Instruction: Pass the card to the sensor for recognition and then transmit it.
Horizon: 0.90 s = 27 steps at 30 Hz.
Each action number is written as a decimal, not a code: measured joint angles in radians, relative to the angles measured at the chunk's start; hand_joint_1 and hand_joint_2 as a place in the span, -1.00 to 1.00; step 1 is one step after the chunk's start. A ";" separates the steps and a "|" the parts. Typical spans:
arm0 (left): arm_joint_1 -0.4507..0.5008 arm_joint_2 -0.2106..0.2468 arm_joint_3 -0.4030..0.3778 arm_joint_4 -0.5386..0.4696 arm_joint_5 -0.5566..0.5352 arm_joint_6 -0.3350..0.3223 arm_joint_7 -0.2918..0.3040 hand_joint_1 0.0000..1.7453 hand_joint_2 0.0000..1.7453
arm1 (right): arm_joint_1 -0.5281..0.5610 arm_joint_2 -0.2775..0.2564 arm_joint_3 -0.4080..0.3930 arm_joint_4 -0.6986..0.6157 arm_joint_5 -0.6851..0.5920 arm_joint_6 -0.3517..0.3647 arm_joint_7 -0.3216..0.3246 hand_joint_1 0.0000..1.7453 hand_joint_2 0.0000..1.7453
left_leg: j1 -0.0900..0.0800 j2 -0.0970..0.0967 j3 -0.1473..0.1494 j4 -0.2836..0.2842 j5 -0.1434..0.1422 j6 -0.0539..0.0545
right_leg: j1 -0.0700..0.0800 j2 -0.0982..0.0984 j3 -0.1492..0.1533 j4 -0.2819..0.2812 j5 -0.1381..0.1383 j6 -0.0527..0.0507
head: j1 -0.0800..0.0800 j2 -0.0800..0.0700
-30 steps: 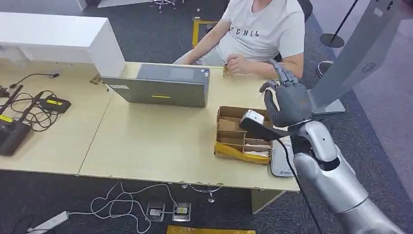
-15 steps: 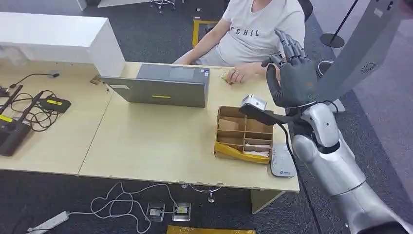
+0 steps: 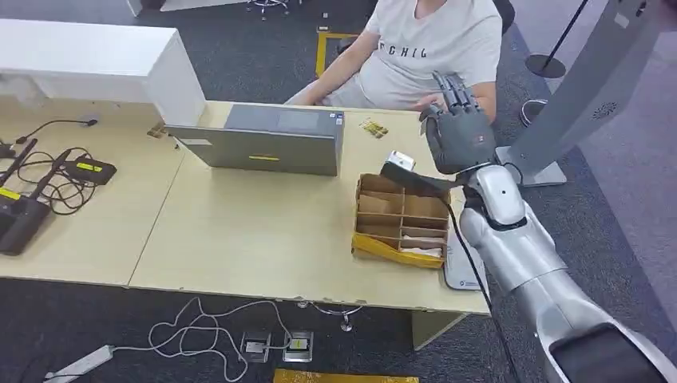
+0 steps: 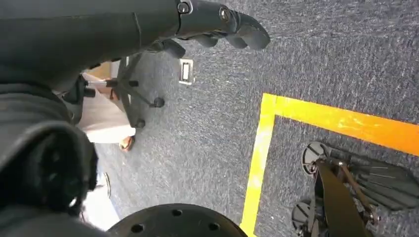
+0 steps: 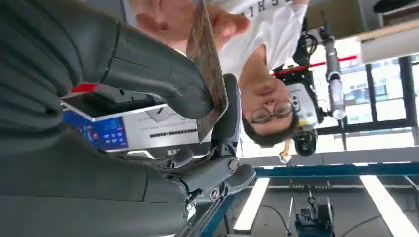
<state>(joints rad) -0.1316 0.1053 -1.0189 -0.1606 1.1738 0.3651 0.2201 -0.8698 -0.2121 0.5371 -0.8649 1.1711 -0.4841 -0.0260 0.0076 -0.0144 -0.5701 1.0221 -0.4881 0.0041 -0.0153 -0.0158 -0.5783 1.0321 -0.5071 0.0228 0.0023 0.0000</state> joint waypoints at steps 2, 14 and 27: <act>0.000 0.003 -0.005 0.000 0.000 -0.006 -0.002 -1.00 -1.00 | -0.027 0.000 0.000 0.052 0.009 -0.010 0.000 1.00 1.00 | 0.000 0.000 0.000 0.000 0.000 0.000 | 0.000 0.000 0.000 0.000 0.000 0.000 | 0.000 0.000; 0.000 0.014 -0.027 0.000 -0.010 -0.027 -0.007 -1.00 -1.00 | -0.105 -0.012 -0.003 0.246 0.042 -0.061 0.012 -1.00 1.00 | 0.000 0.000 0.001 0.000 0.000 0.000 | 0.000 0.000 0.000 0.000 0.000 0.000 | 0.000 0.000; 0.000 0.020 -0.037 0.000 0.001 -0.036 0.002 -1.00 -1.00 | -0.120 -0.054 -0.004 0.336 0.142 -0.164 0.011 -1.00 -1.00 | 0.000 0.001 0.001 0.000 0.000 0.000 | 0.000 0.001 -0.001 0.000 0.000 0.000 | 0.000 0.000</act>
<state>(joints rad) -0.1313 0.1251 -1.0563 -0.1606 1.1750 0.3292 0.2220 -0.9902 -0.2663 0.5329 -0.5287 1.3127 -0.6485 -0.0149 0.0074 -0.0138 -0.5695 1.0225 -0.4881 0.0041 -0.0154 -0.0152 -0.5791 1.0318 -0.5071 0.0229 0.0023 0.0000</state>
